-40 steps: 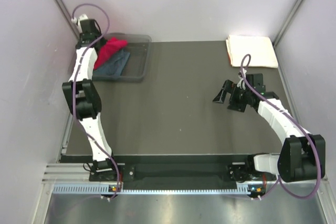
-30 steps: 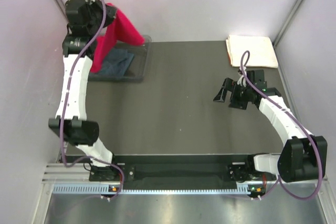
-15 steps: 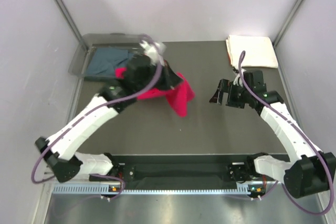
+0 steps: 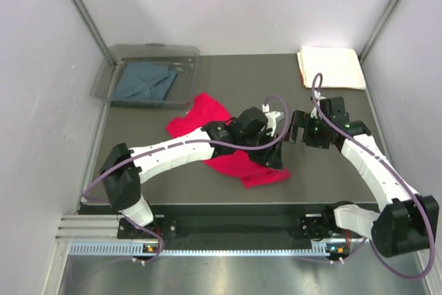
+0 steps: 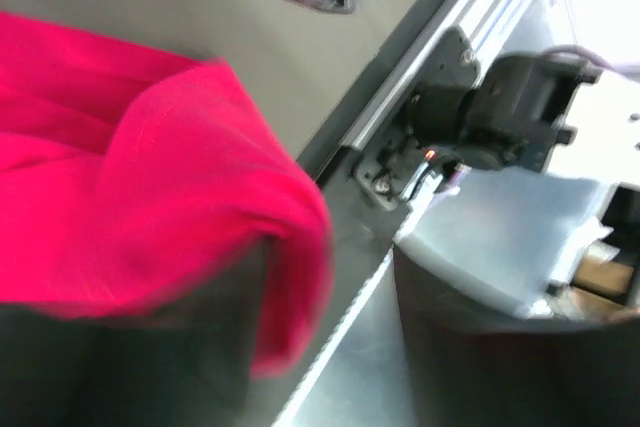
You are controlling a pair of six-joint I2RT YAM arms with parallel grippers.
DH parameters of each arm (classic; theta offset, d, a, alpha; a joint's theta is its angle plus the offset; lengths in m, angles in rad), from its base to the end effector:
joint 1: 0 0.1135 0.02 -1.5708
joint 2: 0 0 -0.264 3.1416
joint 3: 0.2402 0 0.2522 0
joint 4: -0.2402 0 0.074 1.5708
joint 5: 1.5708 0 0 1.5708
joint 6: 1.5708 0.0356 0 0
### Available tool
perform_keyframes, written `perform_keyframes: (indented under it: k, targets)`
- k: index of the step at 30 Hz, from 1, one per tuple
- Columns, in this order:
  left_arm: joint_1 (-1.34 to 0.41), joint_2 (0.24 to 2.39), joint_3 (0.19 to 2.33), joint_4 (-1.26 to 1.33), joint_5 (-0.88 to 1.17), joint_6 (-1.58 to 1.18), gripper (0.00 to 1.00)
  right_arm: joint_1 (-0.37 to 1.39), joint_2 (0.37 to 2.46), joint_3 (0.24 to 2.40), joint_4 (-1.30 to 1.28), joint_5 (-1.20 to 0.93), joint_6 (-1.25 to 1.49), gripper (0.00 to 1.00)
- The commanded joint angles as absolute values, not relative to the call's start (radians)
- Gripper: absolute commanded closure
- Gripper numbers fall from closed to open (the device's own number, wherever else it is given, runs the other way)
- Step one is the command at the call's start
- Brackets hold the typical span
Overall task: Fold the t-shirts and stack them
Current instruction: Move the tshirt to the center of the board, then flatten the tshirt out
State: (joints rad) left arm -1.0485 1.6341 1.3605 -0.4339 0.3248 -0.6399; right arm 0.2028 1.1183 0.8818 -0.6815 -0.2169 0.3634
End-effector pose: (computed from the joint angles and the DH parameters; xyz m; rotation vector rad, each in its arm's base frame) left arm 0.1751 -0.3269 0.2985 0.7070 2.4622 -1.1575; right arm 0.2167 0.0524 0.2655 0.1099 2.5274 0.5033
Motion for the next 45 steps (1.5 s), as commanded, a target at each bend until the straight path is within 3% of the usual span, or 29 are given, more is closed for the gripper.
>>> perform_keyframes:
  k: [1,2,3,5,6,8,9,10,12,13,15,18,22,23,25,26,28,30,31,33,34,36,42,45]
  targets:
    - [-1.028,1.634,1.437,-0.417,0.316,-0.555,0.36,0.193,1.184,0.952,-0.707,-0.207,0.307,0.00]
    - [-1.008,1.617,1.440,-0.429,0.290,-0.537,0.08,0.198,1.199,0.962,-0.707,-0.222,0.296,0.01]
    - [-0.958,1.606,1.439,-0.446,0.226,-0.532,0.02,0.204,1.215,0.969,-0.710,-0.235,0.284,0.00]
    - [-0.896,1.586,1.443,-0.494,0.149,-0.532,0.02,0.236,1.256,0.979,-0.707,-0.262,0.287,0.00]
    - [-0.828,1.585,1.448,-0.567,0.055,-0.543,0.08,0.248,1.267,0.976,-0.689,-0.277,0.296,0.00]
    - [-0.749,1.606,1.440,-0.606,0.012,-0.560,0.27,0.291,1.296,0.959,-0.670,-0.305,0.314,0.02]
    - [-0.673,1.621,1.437,-0.610,0.050,-0.560,0.45,0.307,1.304,0.950,-0.648,-0.311,0.328,0.03]
    - [-0.645,1.664,1.430,-0.573,0.079,-0.552,0.49,0.323,1.315,0.930,-0.632,-0.339,0.334,0.04]
    - [-0.591,1.725,1.427,-0.525,0.141,-0.540,0.46,0.380,1.322,0.904,-0.594,-0.376,0.354,0.05]
    - [-0.580,1.797,1.437,-0.506,0.176,-0.540,0.30,0.402,1.333,0.885,-0.589,-0.394,0.359,0.05]
    - [-0.575,1.876,1.512,-0.529,0.164,-0.520,0.21,0.462,1.338,0.868,-0.601,-0.376,0.380,0.05]
    - [-0.572,2.023,1.629,-0.601,0.137,-0.492,0.18,0.486,1.324,0.806,-0.601,-0.354,0.412,0.05]
    - [-0.565,2.160,1.710,-0.626,0.156,-0.485,0.30,0.495,1.333,0.759,-0.594,-0.356,0.437,0.07]
    - [-0.560,2.170,1.713,-0.620,0.152,-0.485,0.50,0.495,1.338,0.758,-0.597,-0.338,0.442,0.09]
    - [-0.555,2.190,1.715,-0.614,0.160,-0.486,0.65,0.494,1.344,0.759,-0.614,-0.278,0.442,0.16]
    - [-0.549,2.192,1.720,-0.615,0.160,-0.485,0.79,0.492,1.345,0.764,-0.611,-0.273,0.439,0.19]
    - [-0.546,2.183,1.726,-0.637,0.129,-0.483,0.90,0.494,1.351,0.769,-0.597,-0.287,0.442,0.31]
    - [-0.548,2.163,1.726,-0.647,0.111,-0.477,0.93,0.494,1.359,0.775,-0.594,-0.293,0.446,0.42]
    - [-0.548,2.139,1.721,-0.650,0.109,-0.474,0.93,0.495,1.361,0.781,-0.594,-0.291,0.448,0.54]
    - [-0.548,2.112,1.703,-0.650,0.110,-0.476,0.91,0.492,1.361,0.785,-0.601,-0.279,0.448,0.67]
    - [-0.548,2.086,1.684,-0.650,0.113,-0.476,1.00,0.489,1.356,0.791,-0.606,-0.264,0.449,0.86]
    - [-0.546,2.056,1.669,-0.655,0.115,-0.482,1.00,0.465,1.348,0.807,-0.621,-0.255,0.446,1.00]
    - [-0.548,1.829,1.713,-0.716,0.037,-0.468,1.00,0.329,1.272,0.934,-0.706,-0.114,0.426,1.00]
    - [-0.546,1.638,1.770,-0.700,-0.055,-0.443,1.00,0.250,1.259,1.096,-0.735,-0.095,0.417,1.00]
